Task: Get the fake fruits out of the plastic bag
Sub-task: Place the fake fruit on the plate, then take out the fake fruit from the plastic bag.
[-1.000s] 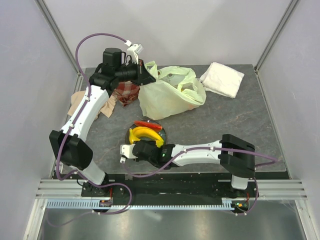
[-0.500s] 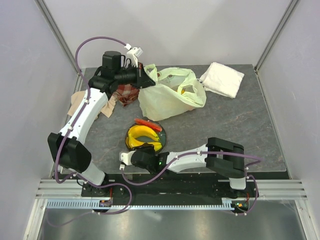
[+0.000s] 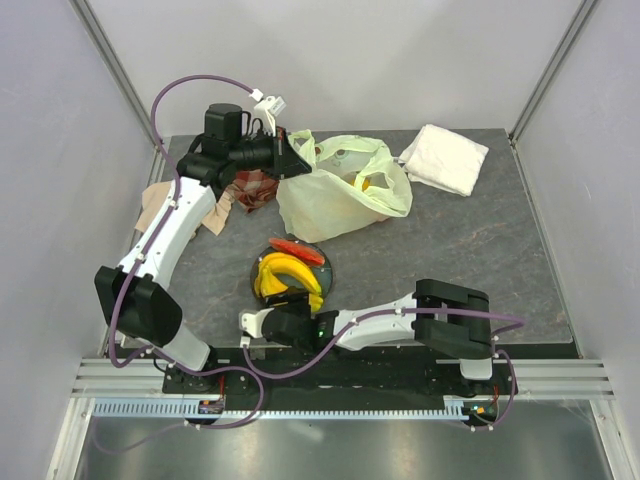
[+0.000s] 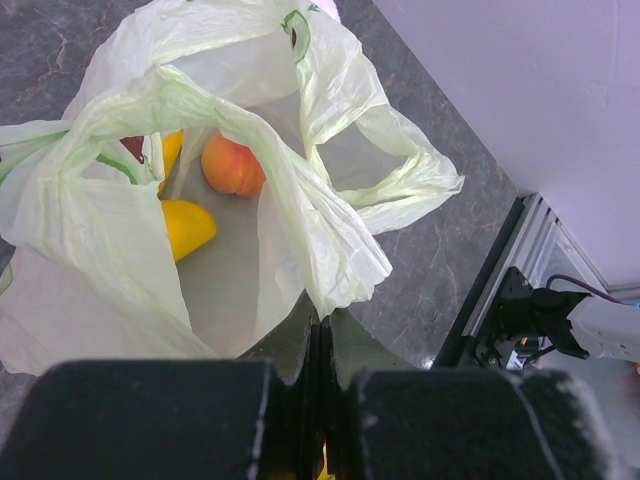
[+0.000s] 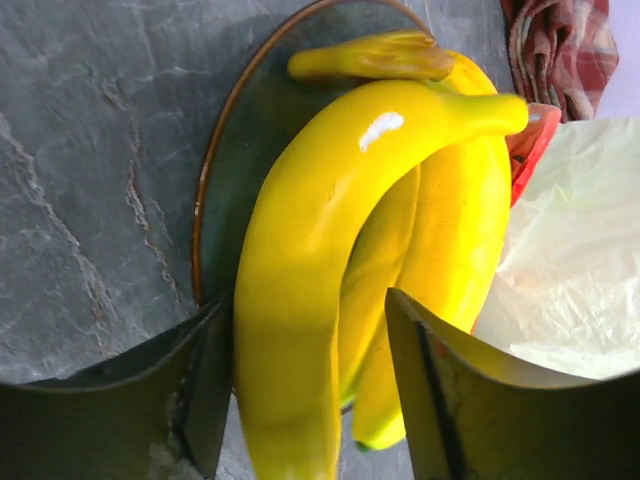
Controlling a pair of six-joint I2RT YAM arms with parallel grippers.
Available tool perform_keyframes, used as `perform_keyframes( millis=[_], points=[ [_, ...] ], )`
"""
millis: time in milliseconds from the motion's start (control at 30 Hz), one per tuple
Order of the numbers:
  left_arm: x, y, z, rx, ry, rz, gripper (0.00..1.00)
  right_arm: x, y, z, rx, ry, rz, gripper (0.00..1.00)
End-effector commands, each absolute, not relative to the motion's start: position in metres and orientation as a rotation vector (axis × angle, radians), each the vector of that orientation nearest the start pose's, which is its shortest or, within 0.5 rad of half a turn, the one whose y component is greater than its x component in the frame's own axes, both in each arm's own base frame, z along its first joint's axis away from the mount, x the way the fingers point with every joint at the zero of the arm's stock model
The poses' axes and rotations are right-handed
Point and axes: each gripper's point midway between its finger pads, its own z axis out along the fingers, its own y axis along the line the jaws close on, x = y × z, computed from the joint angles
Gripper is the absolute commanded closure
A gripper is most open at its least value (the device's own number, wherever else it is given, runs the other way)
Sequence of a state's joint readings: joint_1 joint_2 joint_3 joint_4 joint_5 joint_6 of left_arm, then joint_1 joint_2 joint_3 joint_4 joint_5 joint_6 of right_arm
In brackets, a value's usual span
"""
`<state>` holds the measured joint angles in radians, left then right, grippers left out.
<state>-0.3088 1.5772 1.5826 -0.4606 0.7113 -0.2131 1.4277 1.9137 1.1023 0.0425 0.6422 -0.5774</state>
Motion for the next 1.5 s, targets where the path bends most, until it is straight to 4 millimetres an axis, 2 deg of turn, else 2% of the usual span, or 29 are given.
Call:
perform_keyframes(
  millis=[0, 133, 167, 300, 433, 467, 533, 633, 700, 733, 767, 800, 833, 867, 933, 967, 1033, 1067, 1100, 1133, 1233, 1267, 1433, 1467],
  points=[
    [0.362, -0.245, 0.343, 0.565, 1.903, -1.077, 0.98, 0.18, 0.419, 0.071, -1.632, 1.439, -0.241, 0.27],
    [0.362, -0.246, 0.344, 0.569, 1.899, -1.083, 0.98, 0.175, 0.414, 0.073, -1.67, 1.459, -0.226, 0.24],
    [0.363, -0.246, 0.344, 0.568, 1.899, -1.084, 0.98, 0.173, 0.416, 0.081, -1.664, 1.462, -0.204, 0.21],
    [0.364, -0.247, 0.348, 0.571, 1.888, -1.089, 0.98, 0.155, 0.416, 0.092, -1.743, 1.532, -0.102, 0.12],
    [0.366, -0.249, 0.352, 0.579, 1.879, -1.094, 0.98, 0.136, 0.425, 0.13, -1.751, 1.531, 0.081, 0.07],
    [0.367, -0.249, 0.352, 0.578, 1.878, -1.093, 0.98, 0.133, 0.427, 0.148, -1.734, 1.513, 0.127, 0.06],
    [0.369, -0.249, 0.351, 0.573, 1.884, -1.092, 0.98, 0.126, 0.429, 0.169, -1.729, 1.5, 0.192, 0.02],
    [0.37, -0.25, 0.349, 0.572, 1.889, -1.095, 0.98, 0.13, 0.422, 0.201, -1.694, 1.506, 0.22, 0.02],
    [0.369, -0.249, 0.346, 0.569, 1.899, -1.092, 0.98, 0.141, 0.41, 0.218, -1.659, 1.55, 0.239, 0.02],
    [0.367, -0.248, 0.346, 0.568, 1.902, -1.091, 0.98, 0.15, 0.407, 0.242, -1.591, 1.552, 0.266, 0.02],
    [0.365, -0.248, 0.345, 0.566, 1.907, -1.092, 0.98, 0.175, 0.396, 0.254, -1.503, 1.604, 0.263, 0.02],
    [0.362, -0.247, 0.341, 0.566, 1.921, -1.094, 0.98, 0.189, 0.39, 0.266, -1.426, 1.643, 0.278, 0.02],
    [0.36, -0.246, 0.339, 0.564, 1.925, -1.091, 0.98, 0.207, 0.384, 0.288, -1.34, 1.65, 0.287, 0.02],
    [0.354, -0.245, 0.341, 0.569, 1.921, -1.097, 0.99, 0.24, 0.367, 0.3, -1.239, 1.69, 0.252, 0.03],
    [0.346, -0.243, 0.328, 0.566, 1.96, -1.112, 0.98, 0.271, 0.355, 0.323, -1.13, 1.699, 0.241, 0.07],
    [0.342, -0.242, 0.325, 0.565, 1.97, -1.117, 0.99, 0.298, 0.336, 0.33, -1.062, 1.721, 0.203, 0.11],
    [0.331, -0.239, 0.314, 0.561, 2.004, -1.118, 0.98, 0.318, 0.329, 0.342, -1.02, 1.704, 0.243, 0.19],
    [0.328, -0.237, 0.31, 0.562, 2.015, -1.115, 0.98, 0.338, 0.312, 0.343, -0.977, 1.72, 0.238, 0.27],
    [0.322, -0.235, 0.304, 0.571, 2.024, -1.11, 0.98, 0.344, 0.313, 0.349, -0.977, 1.691, 0.292, 0.32],
    [0.316, -0.233, 0.299, 0.577, 2.042, -1.111, 0.98, 0.362, 0.299, 0.345, -0.94, 1.711, 0.275, 0.42],
    [0.303, -0.226, 0.281, 0.595, 2.08, -1.08, 0.98, 0.386, 0.293, 0.334, -0.967, 1.707, 0.271, 0.58],
    [0.298, -0.225, 0.273, 0.605, 2.097, -1.09, 0.98, 0.391, 0.293, 0.326, -0.985, 1.713, 0.264, 0.59],
    [0.286, -0.224, 0.248, 0.655, 2.166, -1.105, 0.98, 0.404, 0.301, 0.244, -1.125, 1.776, 0.248, 0.71],
    [0.285, -0.222, 0.243, 0.643, 2.195, -1.098, 0.98, 0.407, 0.303, 0.237, -1.121, 1.783, 0.257, 0.72]
  ],
)
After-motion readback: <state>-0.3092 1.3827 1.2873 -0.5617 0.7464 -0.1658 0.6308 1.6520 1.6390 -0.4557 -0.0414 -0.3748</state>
